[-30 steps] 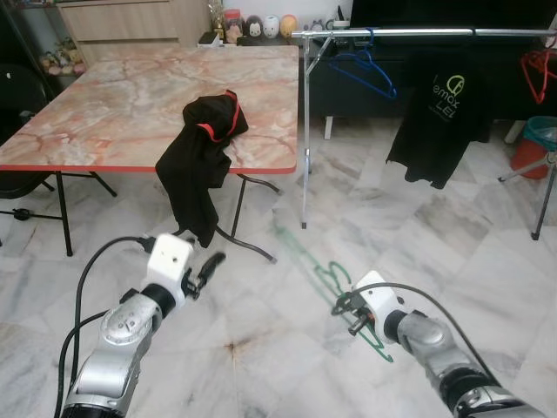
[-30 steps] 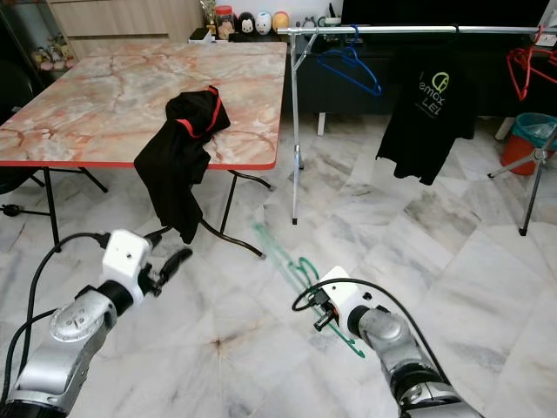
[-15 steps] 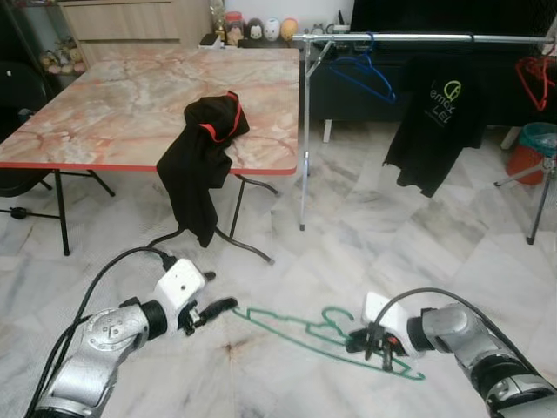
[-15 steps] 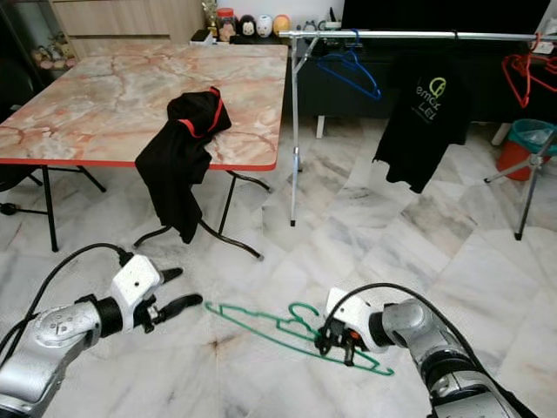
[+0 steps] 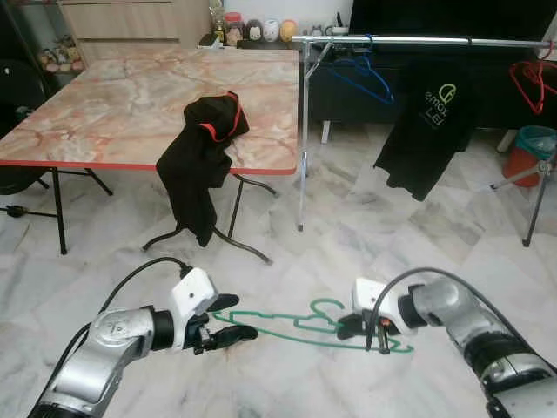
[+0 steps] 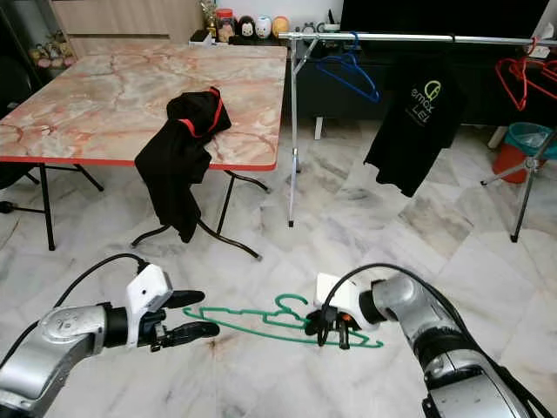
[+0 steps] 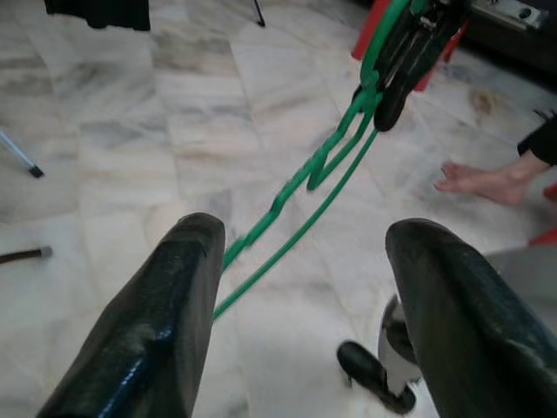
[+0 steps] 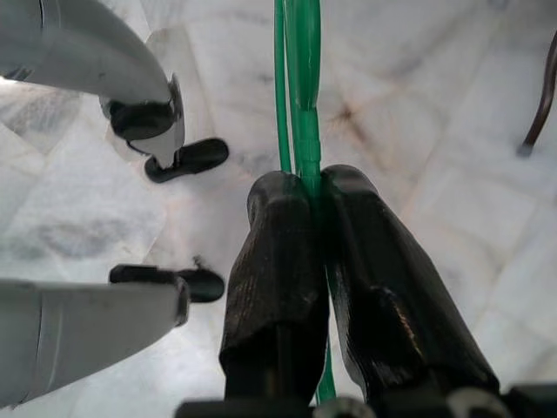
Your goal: Hang hanger
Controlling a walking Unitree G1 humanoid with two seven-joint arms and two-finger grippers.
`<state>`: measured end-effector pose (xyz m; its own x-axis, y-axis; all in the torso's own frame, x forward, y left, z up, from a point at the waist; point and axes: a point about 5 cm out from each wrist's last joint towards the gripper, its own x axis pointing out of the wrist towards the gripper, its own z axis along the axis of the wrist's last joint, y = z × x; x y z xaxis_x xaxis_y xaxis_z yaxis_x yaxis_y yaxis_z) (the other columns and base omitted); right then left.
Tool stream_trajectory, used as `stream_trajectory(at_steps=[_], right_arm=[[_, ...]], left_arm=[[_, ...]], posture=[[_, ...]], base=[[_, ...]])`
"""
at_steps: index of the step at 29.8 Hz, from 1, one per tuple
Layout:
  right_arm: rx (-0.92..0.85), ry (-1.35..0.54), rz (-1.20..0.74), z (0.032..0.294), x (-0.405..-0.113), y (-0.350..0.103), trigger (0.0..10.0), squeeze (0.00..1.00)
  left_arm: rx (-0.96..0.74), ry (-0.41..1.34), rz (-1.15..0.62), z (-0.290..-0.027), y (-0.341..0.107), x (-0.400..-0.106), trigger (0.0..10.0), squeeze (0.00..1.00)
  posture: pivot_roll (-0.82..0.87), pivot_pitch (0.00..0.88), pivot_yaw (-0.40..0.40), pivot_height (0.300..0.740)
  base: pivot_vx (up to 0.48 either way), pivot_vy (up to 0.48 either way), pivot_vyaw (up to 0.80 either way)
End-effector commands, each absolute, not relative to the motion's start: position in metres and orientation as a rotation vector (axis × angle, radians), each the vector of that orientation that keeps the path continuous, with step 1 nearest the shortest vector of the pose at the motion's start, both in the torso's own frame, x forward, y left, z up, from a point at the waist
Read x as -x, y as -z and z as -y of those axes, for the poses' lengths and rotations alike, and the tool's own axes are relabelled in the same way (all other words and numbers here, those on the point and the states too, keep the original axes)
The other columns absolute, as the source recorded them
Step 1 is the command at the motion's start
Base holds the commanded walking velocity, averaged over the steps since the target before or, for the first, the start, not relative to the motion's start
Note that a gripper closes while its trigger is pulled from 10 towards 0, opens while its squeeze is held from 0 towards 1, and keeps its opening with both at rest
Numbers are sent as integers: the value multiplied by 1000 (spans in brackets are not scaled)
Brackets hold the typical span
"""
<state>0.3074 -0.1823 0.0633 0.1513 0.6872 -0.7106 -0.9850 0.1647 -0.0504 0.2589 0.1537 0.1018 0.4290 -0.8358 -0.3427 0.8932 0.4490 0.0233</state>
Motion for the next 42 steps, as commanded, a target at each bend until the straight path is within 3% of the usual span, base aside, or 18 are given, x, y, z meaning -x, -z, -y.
stream_trajectory(at_steps=[1,2,3,5,22,31,42], right_arm=[[578,-1325,-565,172,-314,-73,10000,0],[578,-1325,-565,172,-314,-73,10000,0],[574,-1334,-566,170,-313,-73,10000,0],[572,-1349,-568,167,-311,-70,10000,0],[544,-1401,-515,141,-311,-74,10000,0],[551,-1399,-525,141,-312,-76,10000,0],[570,-1390,-485,134,-320,-89,10000,0]], left_arm=[[-249,1053,-291,-151,-103,-267,10000,651],[-249,1053,-291,-151,-103,-267,10000,651],[-240,1019,-280,-151,-105,-272,10000,475],[-245,975,-267,-151,-107,-278,10000,0],[-214,1108,-276,-124,-105,-282,10000,0],[-210,1187,-348,-126,-101,-274,10000,0],[-263,1151,-368,-130,-99,-280,10000,0]], posture=[[26,0,-31,740],[26,0,-31,740],[29,0,-33,740],[32,0,-35,740],[30,0,-33,740],[30,0,-33,740],[32,0,-34,740]], base=[[0,0,0],[0,0,0],[0,0,0],[0,0,0],[0,0,0],[0,0,0],[0,0,0]])
